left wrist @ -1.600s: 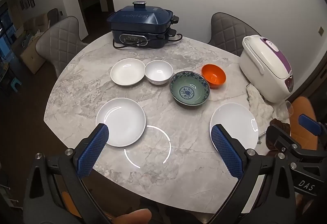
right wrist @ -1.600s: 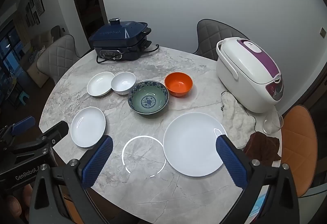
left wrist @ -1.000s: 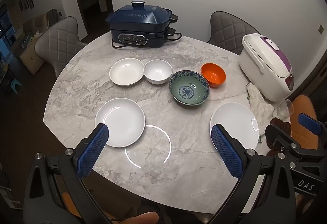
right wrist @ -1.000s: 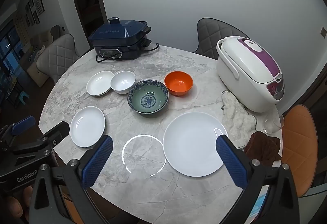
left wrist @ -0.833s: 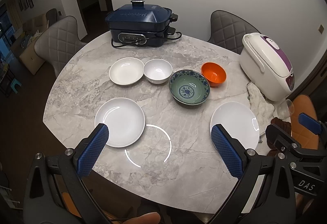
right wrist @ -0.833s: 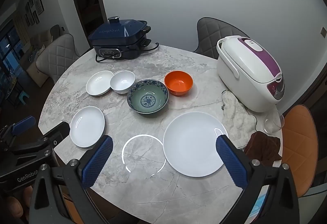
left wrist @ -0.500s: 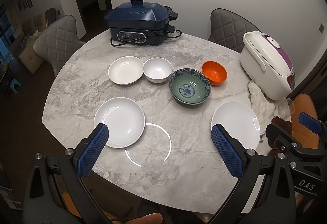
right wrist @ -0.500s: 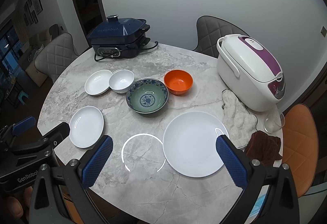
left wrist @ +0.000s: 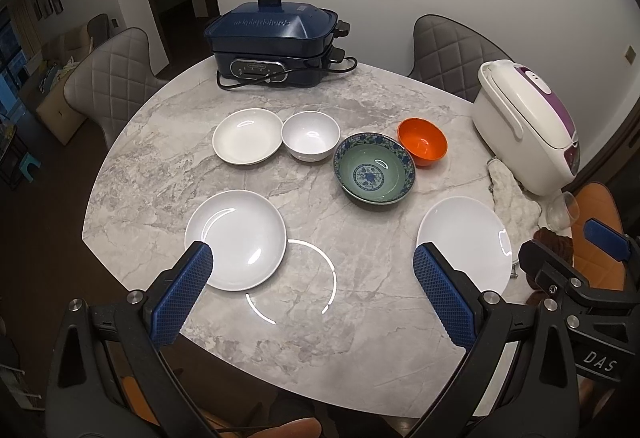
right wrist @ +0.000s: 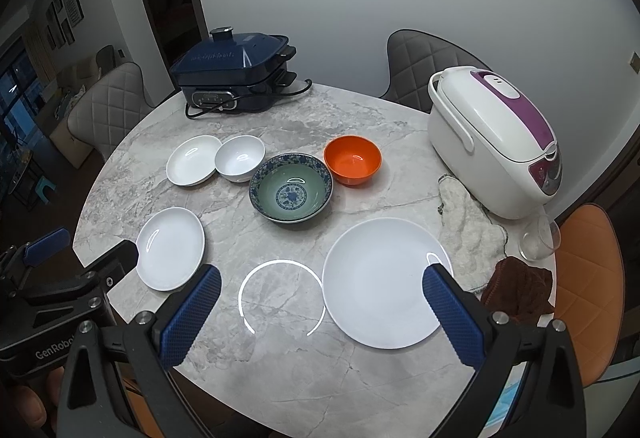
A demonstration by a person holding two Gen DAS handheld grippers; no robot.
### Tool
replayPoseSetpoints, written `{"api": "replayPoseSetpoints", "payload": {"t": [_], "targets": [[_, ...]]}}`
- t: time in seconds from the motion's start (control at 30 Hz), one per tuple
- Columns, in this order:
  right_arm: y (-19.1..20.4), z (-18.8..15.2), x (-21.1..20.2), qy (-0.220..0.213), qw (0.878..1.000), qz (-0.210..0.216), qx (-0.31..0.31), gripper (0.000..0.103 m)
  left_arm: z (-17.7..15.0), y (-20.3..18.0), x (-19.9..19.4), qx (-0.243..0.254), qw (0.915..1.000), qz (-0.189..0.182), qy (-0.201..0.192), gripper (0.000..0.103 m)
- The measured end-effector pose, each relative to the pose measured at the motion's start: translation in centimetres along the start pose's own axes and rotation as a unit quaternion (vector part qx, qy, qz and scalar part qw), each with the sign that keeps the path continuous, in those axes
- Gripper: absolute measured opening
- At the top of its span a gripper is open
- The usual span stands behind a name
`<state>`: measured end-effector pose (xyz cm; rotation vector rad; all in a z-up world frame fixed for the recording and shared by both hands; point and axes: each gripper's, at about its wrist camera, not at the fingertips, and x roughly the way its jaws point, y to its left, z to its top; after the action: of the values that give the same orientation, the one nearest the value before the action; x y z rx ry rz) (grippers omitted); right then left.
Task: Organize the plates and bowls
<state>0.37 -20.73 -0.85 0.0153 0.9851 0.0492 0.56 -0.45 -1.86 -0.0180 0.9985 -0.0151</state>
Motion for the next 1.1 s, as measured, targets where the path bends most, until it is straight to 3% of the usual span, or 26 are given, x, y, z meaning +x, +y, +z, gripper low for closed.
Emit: {"api": "replayPoseSetpoints", "payload": {"t": [1.1], "targets": [[0.7, 0.2, 0.9, 0.005, 1.000, -0.001, 0.001, 0.103, -0.4, -0.2, 1.5, 0.003, 1.0000, -0.002, 0.008, 0.102]]}}
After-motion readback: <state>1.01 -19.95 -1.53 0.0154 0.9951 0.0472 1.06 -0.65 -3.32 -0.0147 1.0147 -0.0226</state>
